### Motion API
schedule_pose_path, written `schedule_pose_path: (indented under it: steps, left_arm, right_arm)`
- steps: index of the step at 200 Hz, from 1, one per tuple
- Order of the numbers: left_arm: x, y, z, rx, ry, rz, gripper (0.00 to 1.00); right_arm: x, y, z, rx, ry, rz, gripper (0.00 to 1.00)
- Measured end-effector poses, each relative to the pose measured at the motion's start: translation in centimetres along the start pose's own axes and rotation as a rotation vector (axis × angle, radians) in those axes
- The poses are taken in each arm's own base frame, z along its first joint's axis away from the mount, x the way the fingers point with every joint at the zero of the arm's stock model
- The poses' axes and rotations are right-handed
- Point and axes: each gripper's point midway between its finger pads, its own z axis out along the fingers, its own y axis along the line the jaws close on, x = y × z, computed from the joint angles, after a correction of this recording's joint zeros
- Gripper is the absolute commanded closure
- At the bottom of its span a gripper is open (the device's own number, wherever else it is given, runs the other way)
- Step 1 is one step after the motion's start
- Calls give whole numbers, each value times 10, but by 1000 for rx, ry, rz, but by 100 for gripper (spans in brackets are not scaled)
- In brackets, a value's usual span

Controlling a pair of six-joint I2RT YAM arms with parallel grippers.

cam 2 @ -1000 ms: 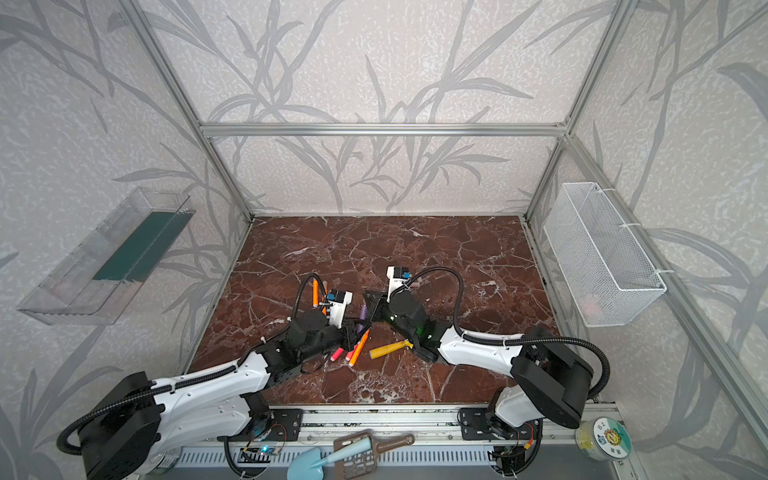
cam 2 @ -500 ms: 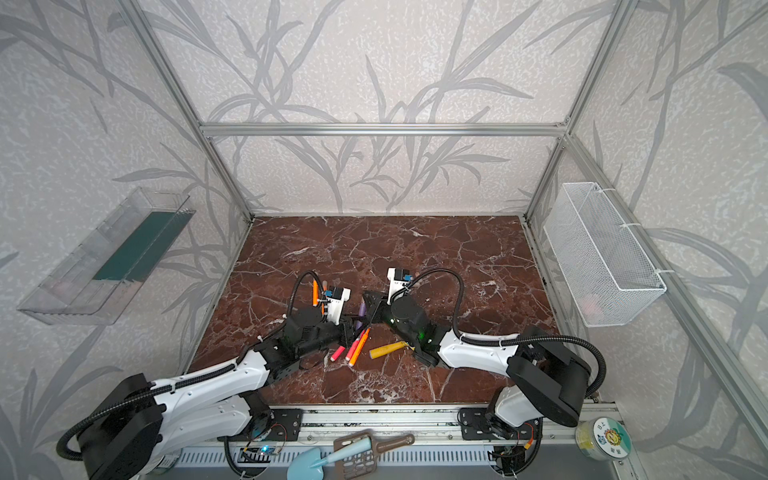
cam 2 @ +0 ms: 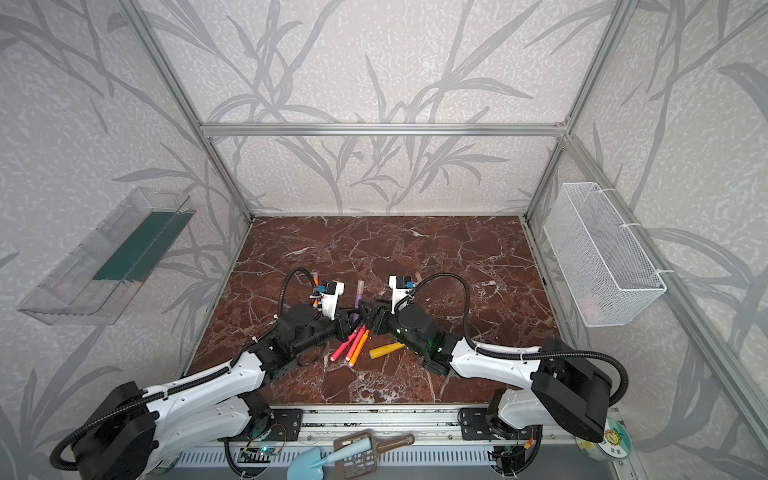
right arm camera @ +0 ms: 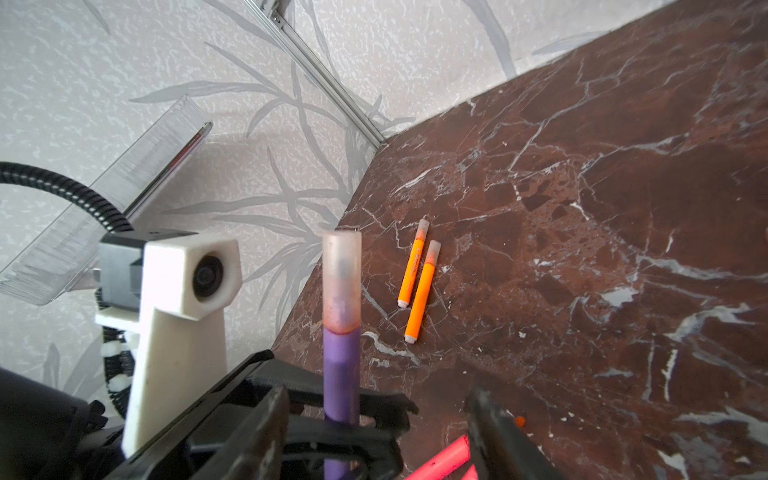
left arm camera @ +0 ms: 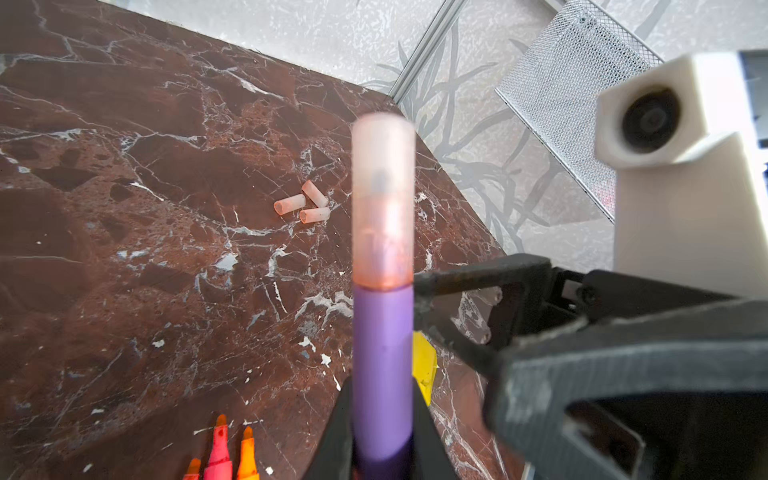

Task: Insert the pens into the pen caps

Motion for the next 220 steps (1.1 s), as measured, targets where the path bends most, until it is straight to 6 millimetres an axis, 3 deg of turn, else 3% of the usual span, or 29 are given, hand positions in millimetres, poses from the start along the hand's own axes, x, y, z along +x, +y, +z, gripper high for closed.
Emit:
schedule_pose_path:
  steps: [64,116,158,220]
  left_arm:
    - [9,5,6,-10,33,43,100]
    - [19,-3,15,29,84,87,100]
    - [20,-10,23,56,100,121,100]
    - [26,-12,28,67,130,138,100]
  right_arm:
    - [-41,15,-32,17,-82,-85,15]
    - [-79,-3,-30,122,-105,-67,24]
    - [-63,-25,-15,174,-22,-49,31]
    - [-53,-23,-4,158,34,-41,46]
